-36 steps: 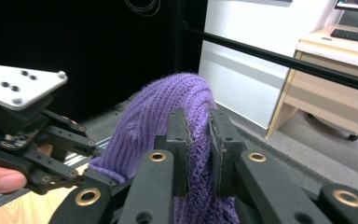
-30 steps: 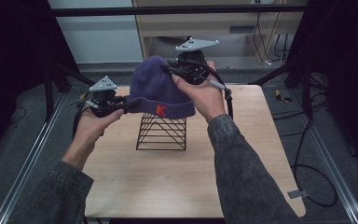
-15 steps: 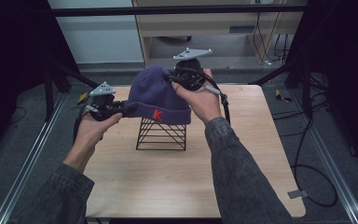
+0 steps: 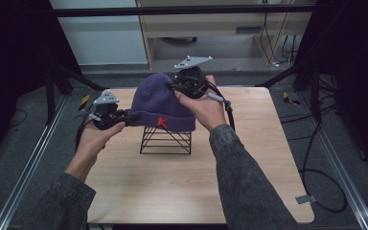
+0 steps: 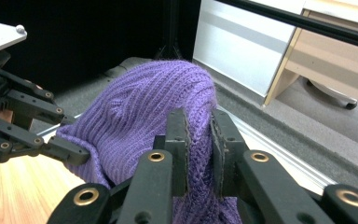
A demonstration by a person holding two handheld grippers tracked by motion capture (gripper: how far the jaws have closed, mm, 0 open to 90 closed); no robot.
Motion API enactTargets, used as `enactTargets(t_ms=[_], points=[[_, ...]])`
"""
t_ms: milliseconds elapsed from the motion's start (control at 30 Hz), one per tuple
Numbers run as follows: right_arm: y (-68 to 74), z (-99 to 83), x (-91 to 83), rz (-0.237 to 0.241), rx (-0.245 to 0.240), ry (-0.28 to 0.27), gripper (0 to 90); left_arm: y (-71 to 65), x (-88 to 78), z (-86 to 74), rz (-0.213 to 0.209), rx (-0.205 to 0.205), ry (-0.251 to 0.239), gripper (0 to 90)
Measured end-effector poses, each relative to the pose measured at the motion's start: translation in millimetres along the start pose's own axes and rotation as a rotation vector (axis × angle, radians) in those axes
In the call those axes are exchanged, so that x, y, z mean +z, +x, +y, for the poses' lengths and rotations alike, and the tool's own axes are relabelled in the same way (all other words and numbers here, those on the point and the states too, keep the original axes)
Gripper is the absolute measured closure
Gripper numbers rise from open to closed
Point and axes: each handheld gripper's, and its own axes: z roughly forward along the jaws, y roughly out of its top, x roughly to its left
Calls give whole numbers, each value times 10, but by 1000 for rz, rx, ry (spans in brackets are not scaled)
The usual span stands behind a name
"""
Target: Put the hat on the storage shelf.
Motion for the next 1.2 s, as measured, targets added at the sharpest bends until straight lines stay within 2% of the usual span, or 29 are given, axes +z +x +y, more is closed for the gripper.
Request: enactTargets(t_ms=[267,600,800,900,1067,1200], points=[[25,-101,-17,3,0,15,789,-30,38,-64,-3,4,11,682],[30,-128,-60,14,-8,30,788,-46,60,-90,-11,11,14,681],[57,-144,-79,20,-26,37,786,-59,68,-134,-7,6,11,680],[83,-179,-93,22,-53,58,785,-68,97,-189,-11,5,13,678],[90,-249,-100,28,-61,80,784,-64,146,-251,-19,-18,14,676],[99,-293,-99,34,-66,91,784,-71,168,-285,-21,-4,27,675]])
